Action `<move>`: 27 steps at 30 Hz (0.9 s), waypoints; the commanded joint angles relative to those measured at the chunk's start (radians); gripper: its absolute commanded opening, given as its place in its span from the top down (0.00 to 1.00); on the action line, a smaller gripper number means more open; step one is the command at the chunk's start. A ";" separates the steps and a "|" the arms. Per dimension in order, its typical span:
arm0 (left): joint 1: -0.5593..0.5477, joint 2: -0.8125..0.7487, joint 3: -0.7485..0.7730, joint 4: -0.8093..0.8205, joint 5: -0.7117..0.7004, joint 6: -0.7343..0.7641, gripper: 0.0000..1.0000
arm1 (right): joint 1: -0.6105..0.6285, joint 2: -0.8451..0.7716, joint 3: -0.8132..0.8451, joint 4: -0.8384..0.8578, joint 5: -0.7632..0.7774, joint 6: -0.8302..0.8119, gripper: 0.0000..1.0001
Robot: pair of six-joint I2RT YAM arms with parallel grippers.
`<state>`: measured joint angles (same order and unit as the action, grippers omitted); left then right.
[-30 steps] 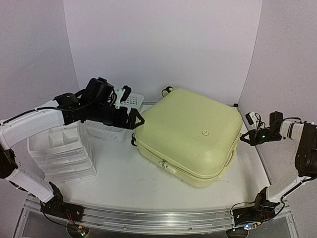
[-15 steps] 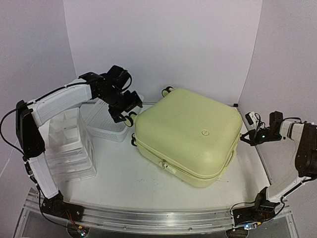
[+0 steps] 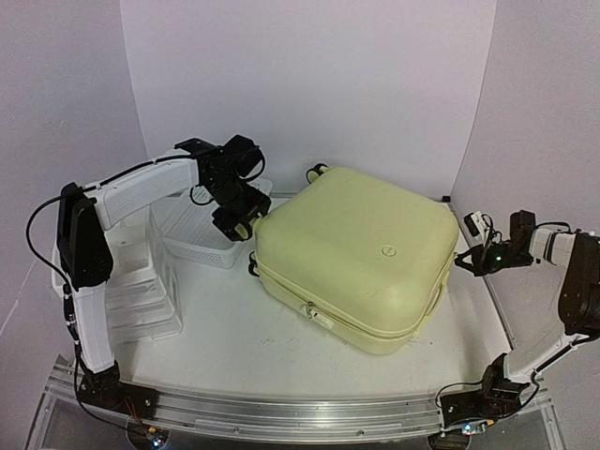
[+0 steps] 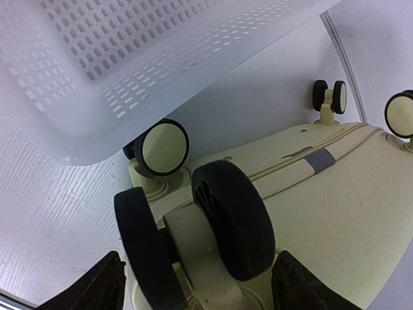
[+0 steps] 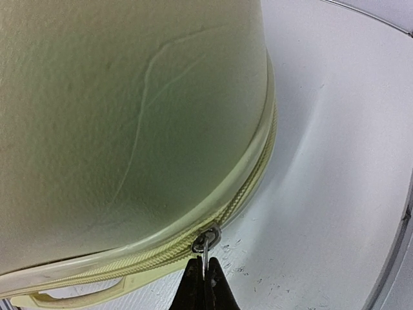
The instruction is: Open, take out, and arrange the luggage
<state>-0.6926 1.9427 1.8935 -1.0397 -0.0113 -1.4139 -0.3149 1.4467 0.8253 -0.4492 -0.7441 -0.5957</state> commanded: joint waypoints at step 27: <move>-0.025 0.030 -0.037 -0.024 -0.216 0.425 0.99 | -0.098 0.230 0.187 0.148 -0.226 -0.294 1.00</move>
<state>-0.6910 1.9972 1.9053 -0.9939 -0.0414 -1.3693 -0.3988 1.6455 0.9131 -0.4042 -0.9539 -0.7593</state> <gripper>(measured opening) 0.508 0.009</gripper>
